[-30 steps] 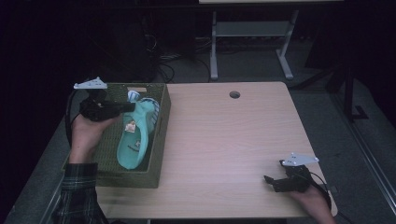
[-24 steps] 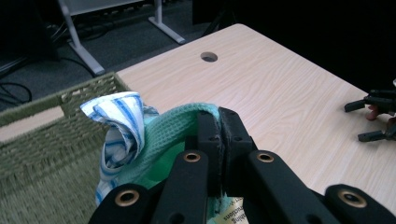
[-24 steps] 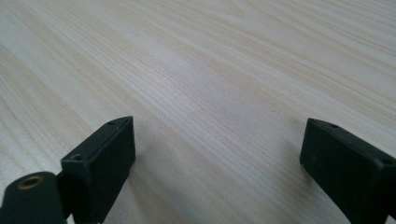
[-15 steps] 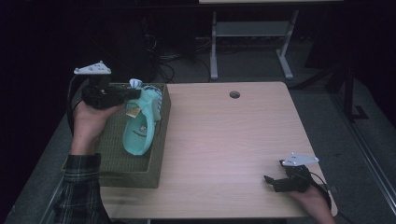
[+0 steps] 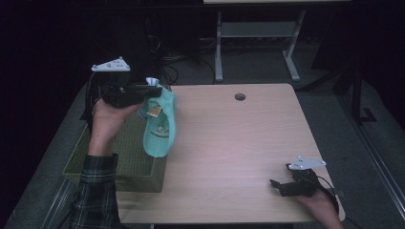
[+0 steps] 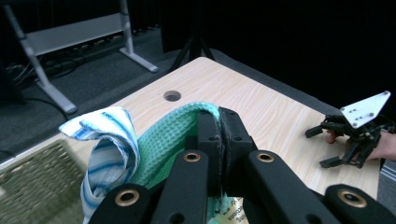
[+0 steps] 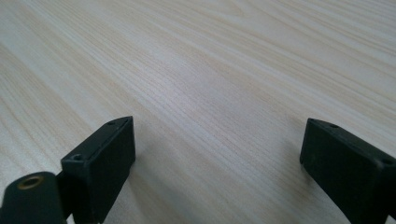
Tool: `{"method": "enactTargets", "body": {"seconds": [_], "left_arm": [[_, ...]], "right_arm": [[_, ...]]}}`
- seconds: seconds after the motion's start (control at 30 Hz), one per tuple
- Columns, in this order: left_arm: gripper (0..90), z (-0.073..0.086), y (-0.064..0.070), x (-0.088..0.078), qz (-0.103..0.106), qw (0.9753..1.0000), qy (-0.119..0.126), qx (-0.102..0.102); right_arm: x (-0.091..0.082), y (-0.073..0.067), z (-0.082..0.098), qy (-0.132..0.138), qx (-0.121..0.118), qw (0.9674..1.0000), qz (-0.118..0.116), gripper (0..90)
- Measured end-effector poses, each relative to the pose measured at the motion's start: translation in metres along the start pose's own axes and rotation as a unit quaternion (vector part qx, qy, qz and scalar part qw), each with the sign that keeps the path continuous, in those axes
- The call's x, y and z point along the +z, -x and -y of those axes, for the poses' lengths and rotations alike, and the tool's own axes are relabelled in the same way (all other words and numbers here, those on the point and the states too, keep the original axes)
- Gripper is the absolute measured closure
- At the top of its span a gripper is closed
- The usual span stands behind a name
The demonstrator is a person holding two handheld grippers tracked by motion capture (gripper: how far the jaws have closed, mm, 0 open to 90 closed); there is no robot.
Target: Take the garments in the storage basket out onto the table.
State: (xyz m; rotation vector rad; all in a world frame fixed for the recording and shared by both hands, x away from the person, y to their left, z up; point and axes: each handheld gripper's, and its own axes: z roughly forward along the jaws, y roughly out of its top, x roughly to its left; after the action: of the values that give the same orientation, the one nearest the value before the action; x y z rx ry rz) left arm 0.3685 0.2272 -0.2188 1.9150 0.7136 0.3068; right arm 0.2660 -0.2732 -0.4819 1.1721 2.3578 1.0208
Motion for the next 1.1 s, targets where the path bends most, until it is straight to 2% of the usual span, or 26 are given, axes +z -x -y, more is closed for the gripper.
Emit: {"method": "enactTargets", "body": {"seconds": [0.63,0.93,1.1], "left_arm": [[87.9,-0.014,0.026,0.052,0.046,0.9988,-0.005,0.016],[87.9,-0.009,0.037,0.079,0.065,0.9977,-0.005,0.016],[87.9,-0.002,0.042,0.095,0.065,0.9978,-0.004,0.013]], "right_arm": [[0.0,0.0,0.0,0.001,0.0,1.0,0.0,9.9],[0.0,0.0,0.0,0.0,0.0,1.0,0.0,9.9],[0.0,0.0,0.0,0.0,0.001,1.0,0.0,9.9]]}}
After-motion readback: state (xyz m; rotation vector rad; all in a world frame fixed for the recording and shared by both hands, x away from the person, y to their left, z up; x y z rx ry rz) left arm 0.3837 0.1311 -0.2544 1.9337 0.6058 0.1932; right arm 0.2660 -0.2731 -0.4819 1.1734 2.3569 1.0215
